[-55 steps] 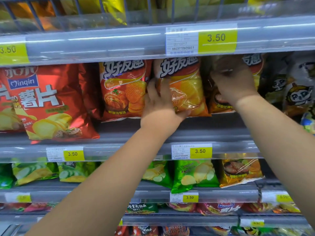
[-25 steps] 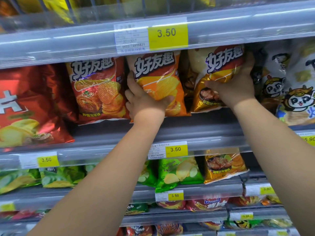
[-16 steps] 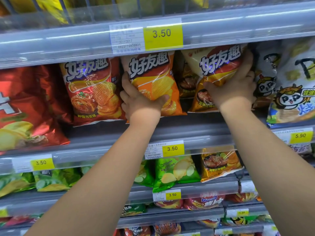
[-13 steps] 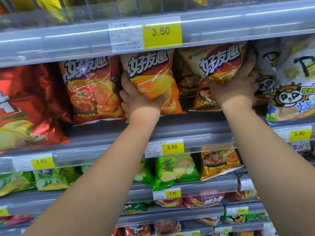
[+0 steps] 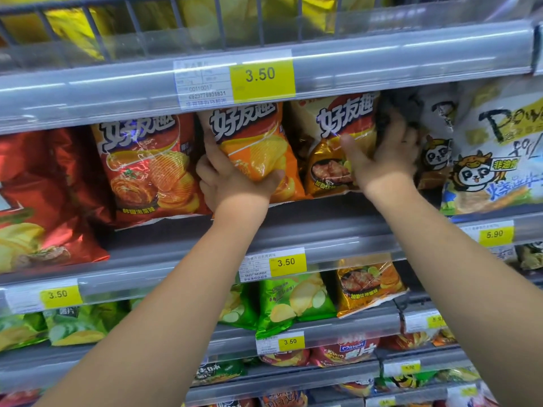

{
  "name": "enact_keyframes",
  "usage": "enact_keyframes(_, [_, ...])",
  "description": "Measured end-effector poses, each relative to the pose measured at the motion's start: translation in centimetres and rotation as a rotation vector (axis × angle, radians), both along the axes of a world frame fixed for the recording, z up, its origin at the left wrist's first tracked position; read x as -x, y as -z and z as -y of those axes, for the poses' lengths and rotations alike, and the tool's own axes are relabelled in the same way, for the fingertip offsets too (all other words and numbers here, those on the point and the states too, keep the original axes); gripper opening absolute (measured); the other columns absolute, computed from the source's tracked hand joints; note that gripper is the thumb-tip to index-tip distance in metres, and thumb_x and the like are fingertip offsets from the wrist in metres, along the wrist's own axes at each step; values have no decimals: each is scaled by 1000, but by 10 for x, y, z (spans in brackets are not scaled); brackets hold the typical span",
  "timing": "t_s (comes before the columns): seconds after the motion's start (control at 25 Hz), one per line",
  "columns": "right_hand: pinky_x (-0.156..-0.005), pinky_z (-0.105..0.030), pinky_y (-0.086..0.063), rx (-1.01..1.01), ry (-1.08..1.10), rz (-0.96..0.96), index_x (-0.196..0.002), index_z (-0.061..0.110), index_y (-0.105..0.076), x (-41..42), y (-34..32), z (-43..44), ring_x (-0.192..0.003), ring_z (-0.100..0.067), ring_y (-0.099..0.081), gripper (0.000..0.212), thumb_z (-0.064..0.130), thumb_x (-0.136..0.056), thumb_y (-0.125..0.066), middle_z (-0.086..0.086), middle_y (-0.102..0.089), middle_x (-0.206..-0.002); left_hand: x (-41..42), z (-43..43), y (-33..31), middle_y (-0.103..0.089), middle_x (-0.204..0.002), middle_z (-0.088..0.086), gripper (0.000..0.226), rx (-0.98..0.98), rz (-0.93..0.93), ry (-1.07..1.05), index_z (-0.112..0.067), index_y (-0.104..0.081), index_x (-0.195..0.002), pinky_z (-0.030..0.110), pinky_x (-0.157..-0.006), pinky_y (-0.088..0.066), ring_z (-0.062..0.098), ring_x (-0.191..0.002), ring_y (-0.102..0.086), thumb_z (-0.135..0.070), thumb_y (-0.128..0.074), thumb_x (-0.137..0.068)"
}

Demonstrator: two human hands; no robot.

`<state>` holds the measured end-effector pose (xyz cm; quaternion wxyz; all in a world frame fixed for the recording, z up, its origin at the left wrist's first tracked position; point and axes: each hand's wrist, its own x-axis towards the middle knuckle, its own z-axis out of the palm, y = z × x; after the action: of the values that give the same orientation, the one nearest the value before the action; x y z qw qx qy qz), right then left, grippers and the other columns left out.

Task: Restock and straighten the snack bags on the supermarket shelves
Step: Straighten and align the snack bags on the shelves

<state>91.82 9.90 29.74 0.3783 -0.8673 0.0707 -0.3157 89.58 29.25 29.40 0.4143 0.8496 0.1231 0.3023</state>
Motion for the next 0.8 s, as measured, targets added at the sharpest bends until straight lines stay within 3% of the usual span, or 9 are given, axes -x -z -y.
enact_keyframes(0.08, [-91, -44, -44, 52, -52, 270, -121, 12, -52, 14, 6, 6, -112, -35, -50, 51, 48, -87, -60, -15, -53, -119, 9, 2, 3, -30, -147, 18, 112, -123, 160, -44, -17, -23, -153, 42, -109, -26, 37, -134, -34, -42, -87, -64])
enact_keyframes(0.12, [-82, -41, -48, 56, -156, 278, -109, 13, -58, 17, 7, 8, -99, -30, -55, 37, 42, -88, -59, -11, -58, -105, 13, 3, 5, -39, -141, 20, 99, -196, 279, -64, -16, -37, -147, 45, -104, -31, 40, -127, -40, -40, -85, -64])
enact_keyframes(0.2, [-73, -37, -49, 123, -305, 101, -106, 18, -59, 16, 5, 5, -85, -22, -57, 21, 33, -91, -60, -4, -61, -91, 17, 5, 8, -56, -119, 17, 63, -348, 400, 0, -15, -59, -124, 47, -91, -40, 40, -110, -52, -37, -77, -68])
enact_keyframes(0.32, [-72, -32, -45, 304, -308, -67, -121, 22, -52, 4, 0, 0, -88, -22, -55, 30, 30, -93, -59, -3, -58, -98, 13, 5, 8, -58, -114, 9, 38, -586, 178, 177, -22, -64, -114, 42, -93, -37, 34, -112, -52, -36, -70, -80])
enact_keyframes(0.44, [-93, -38, -45, 545, -286, -195, -139, 22, -41, -3, 3, -8, -118, -33, -46, 54, 25, -89, -61, -12, -42, -132, 7, -2, 8, -49, -127, 2, 40, -743, 51, 202, -28, -59, -125, 36, -97, -29, 27, -123, -41, -40, -64, -87])
enact_keyframes(0.56, [-101, -44, -41, 697, -235, -283, -146, 27, -33, 3, 6, -14, -129, -36, -32, 64, 31, -89, -61, -12, -30, -141, 9, -9, 8, -47, -127, 0, 42, -833, 21, 267, -29, -57, -129, 35, -97, -28, 26, -124, -37, -41, -60, -89])
enact_keyframes(0.68, [-92, -31, -45, 417, -284, -142, -127, 23, -57, 12, 9, -8, -114, -27, -50, 36, 27, -91, -62, -8, -50, -126, 11, -12, 7, -56, -120, -1, 32, -834, 71, 343, -30, -64, -121, 37, -98, -30, 27, -118, -46, -39, -58, -90])
enact_keyframes(0.76, [-76, -21, -45, 93, -329, -13, -99, 20, -67, 19, 7, -3, -94, -19, -58, 9, 19, -91, -62, -5, -62, -102, 14, -11, 8, -64, -103, 0, 22, -673, 188, 439, -27, -70, -105, 36, -89, -41, 26, -101, -58, -32, -59, -87])
enact_keyframes(0.8, [-70, -16, -45, -16, -351, -14, -90, 21, -66, 18, 5, -1, -86, -16, -59, 7, 16, -92, -61, -2, -64, -94, 15, -10, 7, -65, -94, -3, 16, -553, 191, 472, -27, -71, -98, 33, -83, -46, 23, -93, -61, -29, -60, -87])
